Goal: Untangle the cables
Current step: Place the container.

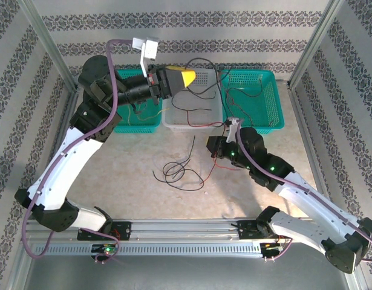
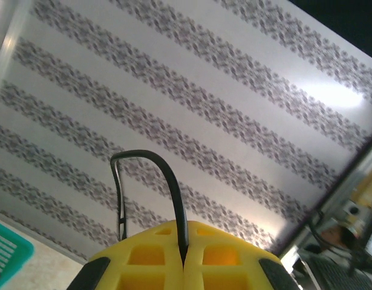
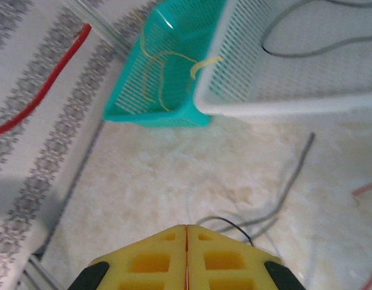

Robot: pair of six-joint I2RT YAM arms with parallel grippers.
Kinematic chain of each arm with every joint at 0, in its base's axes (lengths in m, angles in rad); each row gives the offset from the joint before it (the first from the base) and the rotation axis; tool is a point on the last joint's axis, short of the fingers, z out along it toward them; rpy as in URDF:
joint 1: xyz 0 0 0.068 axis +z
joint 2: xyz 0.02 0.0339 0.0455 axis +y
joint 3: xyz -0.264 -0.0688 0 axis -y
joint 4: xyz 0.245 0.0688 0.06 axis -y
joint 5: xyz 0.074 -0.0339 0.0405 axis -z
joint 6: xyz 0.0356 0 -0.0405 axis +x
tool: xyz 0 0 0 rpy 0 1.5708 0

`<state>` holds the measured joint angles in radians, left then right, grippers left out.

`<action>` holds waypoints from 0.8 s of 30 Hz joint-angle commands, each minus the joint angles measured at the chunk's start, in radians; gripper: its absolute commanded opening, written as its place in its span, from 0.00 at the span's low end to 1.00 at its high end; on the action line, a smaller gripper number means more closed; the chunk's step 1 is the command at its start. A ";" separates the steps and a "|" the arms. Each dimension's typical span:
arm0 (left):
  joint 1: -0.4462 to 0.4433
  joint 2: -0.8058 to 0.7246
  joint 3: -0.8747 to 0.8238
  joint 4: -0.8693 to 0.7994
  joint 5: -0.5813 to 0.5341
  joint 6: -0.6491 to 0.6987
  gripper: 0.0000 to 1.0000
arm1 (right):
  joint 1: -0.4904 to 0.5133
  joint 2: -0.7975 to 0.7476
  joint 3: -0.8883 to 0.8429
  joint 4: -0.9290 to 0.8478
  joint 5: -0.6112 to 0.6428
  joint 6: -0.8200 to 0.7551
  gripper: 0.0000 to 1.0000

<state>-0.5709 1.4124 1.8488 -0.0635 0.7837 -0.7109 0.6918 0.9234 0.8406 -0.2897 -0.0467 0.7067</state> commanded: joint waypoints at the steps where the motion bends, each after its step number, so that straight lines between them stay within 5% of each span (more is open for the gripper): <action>1: 0.041 0.021 0.052 0.077 -0.135 0.018 0.00 | 0.006 0.008 -0.060 -0.073 0.051 0.028 0.00; 10: 0.146 0.230 0.104 0.120 -0.282 -0.005 0.00 | -0.002 -0.094 -0.148 -0.149 0.094 0.124 0.00; 22: 0.154 0.582 0.137 0.135 -0.421 -0.045 0.00 | -0.005 -0.165 0.006 -0.393 0.173 0.127 0.00; 24: 0.155 0.629 0.145 0.143 -0.418 -0.057 0.15 | -0.006 -0.170 0.029 -0.428 0.187 0.131 0.00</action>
<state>-0.4232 2.0182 1.9476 0.0349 0.3828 -0.7353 0.6910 0.7696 0.8215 -0.6273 0.0906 0.8207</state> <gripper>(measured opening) 0.100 0.088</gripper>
